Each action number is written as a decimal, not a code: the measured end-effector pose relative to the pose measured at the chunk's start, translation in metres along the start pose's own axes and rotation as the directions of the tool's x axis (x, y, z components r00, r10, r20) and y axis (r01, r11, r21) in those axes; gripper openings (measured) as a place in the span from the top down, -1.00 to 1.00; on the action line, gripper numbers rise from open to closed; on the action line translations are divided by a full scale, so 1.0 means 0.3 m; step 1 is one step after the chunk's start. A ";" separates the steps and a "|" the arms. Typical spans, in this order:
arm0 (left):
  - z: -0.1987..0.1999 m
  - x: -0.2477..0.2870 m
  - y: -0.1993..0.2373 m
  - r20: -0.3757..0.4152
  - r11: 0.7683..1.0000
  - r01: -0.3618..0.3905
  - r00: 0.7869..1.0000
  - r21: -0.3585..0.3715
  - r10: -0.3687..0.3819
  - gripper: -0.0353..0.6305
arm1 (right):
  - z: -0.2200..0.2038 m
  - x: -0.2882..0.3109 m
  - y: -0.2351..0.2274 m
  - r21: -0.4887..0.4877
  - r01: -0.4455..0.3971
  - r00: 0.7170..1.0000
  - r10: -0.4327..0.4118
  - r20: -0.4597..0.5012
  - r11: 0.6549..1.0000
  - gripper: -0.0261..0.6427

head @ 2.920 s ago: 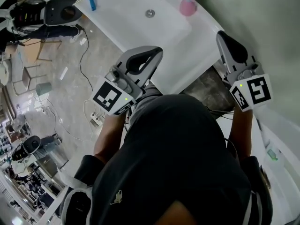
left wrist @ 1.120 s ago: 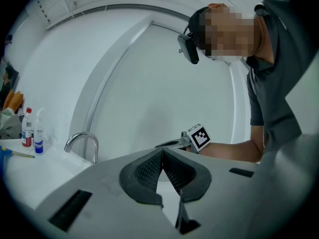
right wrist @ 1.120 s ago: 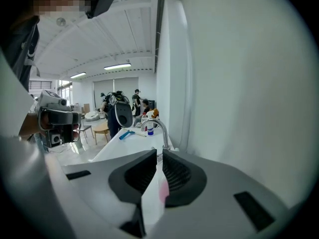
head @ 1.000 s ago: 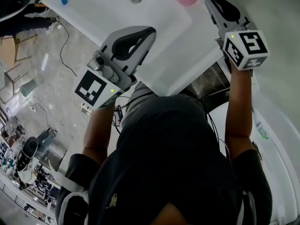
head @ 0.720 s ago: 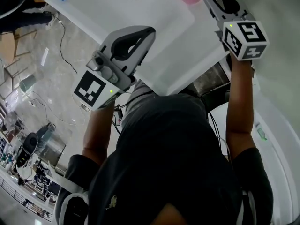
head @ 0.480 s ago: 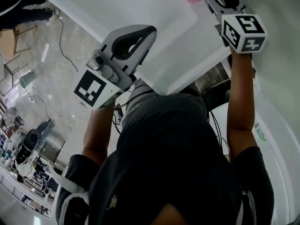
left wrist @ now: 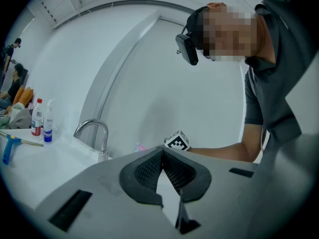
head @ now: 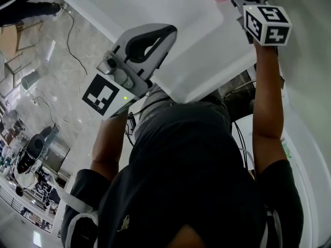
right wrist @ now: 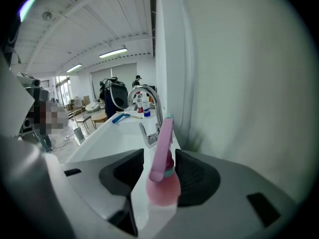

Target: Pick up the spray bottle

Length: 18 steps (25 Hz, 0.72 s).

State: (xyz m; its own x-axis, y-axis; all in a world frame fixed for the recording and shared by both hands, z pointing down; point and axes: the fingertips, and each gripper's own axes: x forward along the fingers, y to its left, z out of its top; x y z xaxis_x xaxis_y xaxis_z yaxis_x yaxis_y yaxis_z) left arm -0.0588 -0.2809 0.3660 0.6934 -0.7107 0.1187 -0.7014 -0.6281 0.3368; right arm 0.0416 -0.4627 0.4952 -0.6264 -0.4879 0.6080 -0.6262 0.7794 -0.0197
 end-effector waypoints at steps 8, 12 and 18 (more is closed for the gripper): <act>-0.003 -0.006 0.015 0.001 1.000 -0.015 1.000 -0.003 0.015 0.88 | -0.035 0.048 -0.026 -0.003 0.033 0.999 -0.033 -0.025 0.999 0.48; -0.003 -0.013 0.015 0.002 1.000 -0.016 1.000 -0.002 0.016 0.88 | -0.026 0.040 -0.024 0.011 0.039 0.999 -0.039 -0.010 0.999 0.50; 0.005 -0.013 -0.022 0.014 1.000 0.000 1.000 0.014 0.000 0.88 | -0.022 -0.047 -0.018 0.003 0.059 0.998 -0.059 0.013 0.998 0.50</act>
State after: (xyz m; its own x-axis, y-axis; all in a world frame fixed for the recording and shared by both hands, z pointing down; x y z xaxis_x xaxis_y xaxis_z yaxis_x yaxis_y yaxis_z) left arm -0.0571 -0.2745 0.3620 0.6909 -0.7152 0.1057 -0.7040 -0.6323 0.3235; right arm 0.0568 -0.4574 0.4921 -0.5941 -0.5383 0.5978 -0.6637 0.7479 0.0138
